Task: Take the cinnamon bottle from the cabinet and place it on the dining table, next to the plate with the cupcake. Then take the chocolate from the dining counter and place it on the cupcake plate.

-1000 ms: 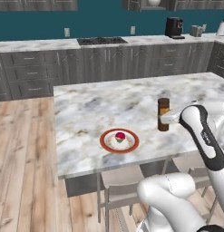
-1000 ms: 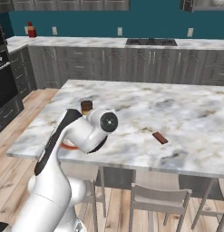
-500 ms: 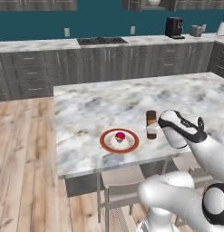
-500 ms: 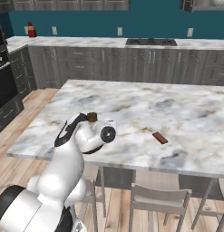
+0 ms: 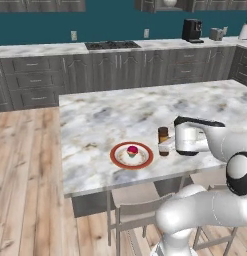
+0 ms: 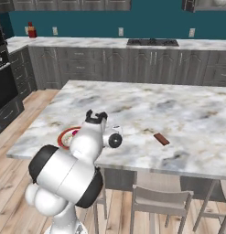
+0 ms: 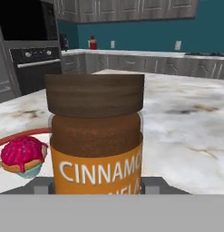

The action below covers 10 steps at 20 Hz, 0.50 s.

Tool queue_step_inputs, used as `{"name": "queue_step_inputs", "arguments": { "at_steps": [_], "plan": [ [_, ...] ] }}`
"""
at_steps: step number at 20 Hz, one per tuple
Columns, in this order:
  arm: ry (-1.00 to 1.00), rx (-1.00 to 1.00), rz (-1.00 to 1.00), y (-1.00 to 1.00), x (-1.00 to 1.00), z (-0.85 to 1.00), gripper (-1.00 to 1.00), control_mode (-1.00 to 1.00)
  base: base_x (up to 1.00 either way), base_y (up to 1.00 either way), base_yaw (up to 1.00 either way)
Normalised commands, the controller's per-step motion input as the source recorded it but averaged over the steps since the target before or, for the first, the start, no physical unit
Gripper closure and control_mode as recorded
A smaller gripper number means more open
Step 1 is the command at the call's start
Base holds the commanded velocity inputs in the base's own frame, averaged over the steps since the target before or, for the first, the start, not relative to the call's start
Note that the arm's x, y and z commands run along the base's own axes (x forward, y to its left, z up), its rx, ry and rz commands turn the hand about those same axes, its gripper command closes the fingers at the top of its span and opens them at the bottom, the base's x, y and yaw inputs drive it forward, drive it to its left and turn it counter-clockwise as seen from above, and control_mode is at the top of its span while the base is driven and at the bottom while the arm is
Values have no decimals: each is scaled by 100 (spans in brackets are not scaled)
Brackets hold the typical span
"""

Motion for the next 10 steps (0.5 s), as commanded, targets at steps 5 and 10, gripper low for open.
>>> {"name": "queue_step_inputs", "arguments": {
  "at_steps": [5,10],
  "plan": [
    [-4,0,14,-12,57,-31,100,-100,0,0,0],
    [-2,0,12,-2,53,-29,100,-100,0,0,0]
  ]
}}
